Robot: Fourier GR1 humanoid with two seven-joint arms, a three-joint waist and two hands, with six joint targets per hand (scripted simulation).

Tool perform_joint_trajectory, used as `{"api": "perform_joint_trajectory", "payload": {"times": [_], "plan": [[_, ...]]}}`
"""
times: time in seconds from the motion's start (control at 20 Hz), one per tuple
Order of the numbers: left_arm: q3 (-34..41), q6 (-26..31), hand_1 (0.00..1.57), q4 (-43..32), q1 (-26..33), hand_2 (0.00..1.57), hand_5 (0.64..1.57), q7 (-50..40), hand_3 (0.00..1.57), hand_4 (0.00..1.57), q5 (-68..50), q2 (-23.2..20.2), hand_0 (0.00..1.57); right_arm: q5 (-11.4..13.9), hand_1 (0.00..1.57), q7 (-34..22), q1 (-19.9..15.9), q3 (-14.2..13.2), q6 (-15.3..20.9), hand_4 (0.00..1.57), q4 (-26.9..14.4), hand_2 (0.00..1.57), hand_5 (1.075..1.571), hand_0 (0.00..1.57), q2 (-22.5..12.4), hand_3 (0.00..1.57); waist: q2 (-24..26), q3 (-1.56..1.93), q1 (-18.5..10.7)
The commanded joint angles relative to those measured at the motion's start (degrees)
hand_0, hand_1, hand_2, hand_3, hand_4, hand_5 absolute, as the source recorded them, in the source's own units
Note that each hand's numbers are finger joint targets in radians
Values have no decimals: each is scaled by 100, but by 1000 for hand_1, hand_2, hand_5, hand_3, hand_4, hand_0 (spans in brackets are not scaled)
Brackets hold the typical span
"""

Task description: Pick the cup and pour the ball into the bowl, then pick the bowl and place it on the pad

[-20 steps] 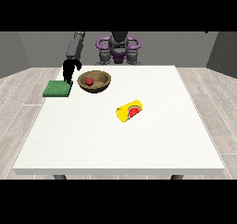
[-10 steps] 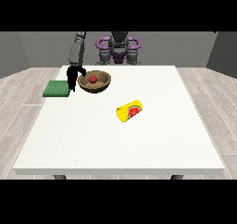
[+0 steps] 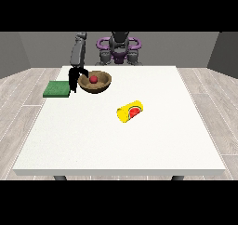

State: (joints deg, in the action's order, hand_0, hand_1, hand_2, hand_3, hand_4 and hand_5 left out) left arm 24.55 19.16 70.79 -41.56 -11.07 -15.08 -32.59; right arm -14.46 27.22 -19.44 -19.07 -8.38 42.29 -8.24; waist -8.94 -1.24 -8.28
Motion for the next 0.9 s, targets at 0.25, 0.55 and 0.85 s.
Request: {"api": "perform_joint_trajectory", "payload": {"times": [0.25,0.55,0.85], "plan": [[-14,-54,0,139,314,0,1545,12,0,1024,-32,-68,0,116,0,-160,-648,170,583,472,-525,0,1547,0,359,0,23,126,25],[331,324,0,211,-158,0,1536,-114,0,1018,-543,-554,0,329,1571,-262,-67,-140,1309,844,-981,1571,1487,1571,-190,785,-673,130,-419],[411,387,0,68,-140,0,1519,-133,0,1112,-670,-584,0,647,1571,-304,335,70,1691,922,-674,1571,1525,1571,-483,1413,-624,109,-264]]}}
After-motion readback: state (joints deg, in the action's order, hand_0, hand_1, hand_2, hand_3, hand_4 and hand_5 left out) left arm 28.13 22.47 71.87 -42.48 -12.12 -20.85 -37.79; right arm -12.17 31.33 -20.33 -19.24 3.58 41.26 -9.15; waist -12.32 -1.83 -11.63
